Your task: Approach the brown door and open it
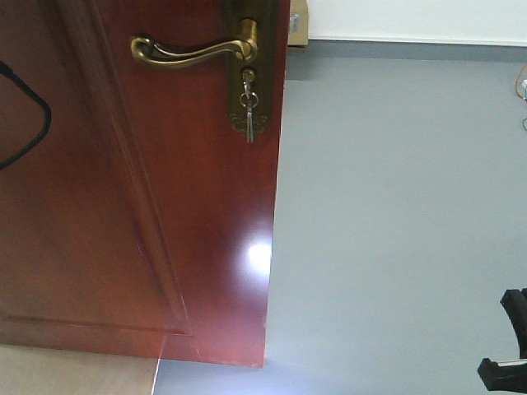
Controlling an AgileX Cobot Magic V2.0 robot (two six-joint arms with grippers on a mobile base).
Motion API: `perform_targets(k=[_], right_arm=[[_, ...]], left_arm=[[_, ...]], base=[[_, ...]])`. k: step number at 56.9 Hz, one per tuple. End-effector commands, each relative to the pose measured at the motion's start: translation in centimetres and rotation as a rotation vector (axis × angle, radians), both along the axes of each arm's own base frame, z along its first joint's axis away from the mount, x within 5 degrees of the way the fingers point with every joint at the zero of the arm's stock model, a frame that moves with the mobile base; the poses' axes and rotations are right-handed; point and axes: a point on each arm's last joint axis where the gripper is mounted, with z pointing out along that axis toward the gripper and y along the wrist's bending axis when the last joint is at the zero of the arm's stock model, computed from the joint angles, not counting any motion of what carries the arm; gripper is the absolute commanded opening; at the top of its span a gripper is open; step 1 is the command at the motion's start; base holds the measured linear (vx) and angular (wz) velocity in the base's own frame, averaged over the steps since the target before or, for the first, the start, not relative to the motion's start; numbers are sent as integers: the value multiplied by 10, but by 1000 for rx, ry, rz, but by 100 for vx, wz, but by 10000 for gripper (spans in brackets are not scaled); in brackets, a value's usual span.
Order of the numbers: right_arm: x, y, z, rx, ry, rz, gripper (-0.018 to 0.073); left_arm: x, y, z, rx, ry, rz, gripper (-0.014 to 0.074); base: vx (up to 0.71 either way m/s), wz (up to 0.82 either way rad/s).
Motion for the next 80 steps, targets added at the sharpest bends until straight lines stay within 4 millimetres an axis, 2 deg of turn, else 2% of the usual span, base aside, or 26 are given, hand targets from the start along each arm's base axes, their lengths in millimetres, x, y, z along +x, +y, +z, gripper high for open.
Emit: perform_targets(k=[1, 80], right_arm=[[2, 0, 6, -5, -78, -2, 0], [2, 0, 6, -5, -78, -2, 0]], left_arm=[[-9, 1, 21, -28, -119, -12, 67], [-9, 1, 21, -27, -115, -12, 67]], base=[[10, -3], [2, 0]])
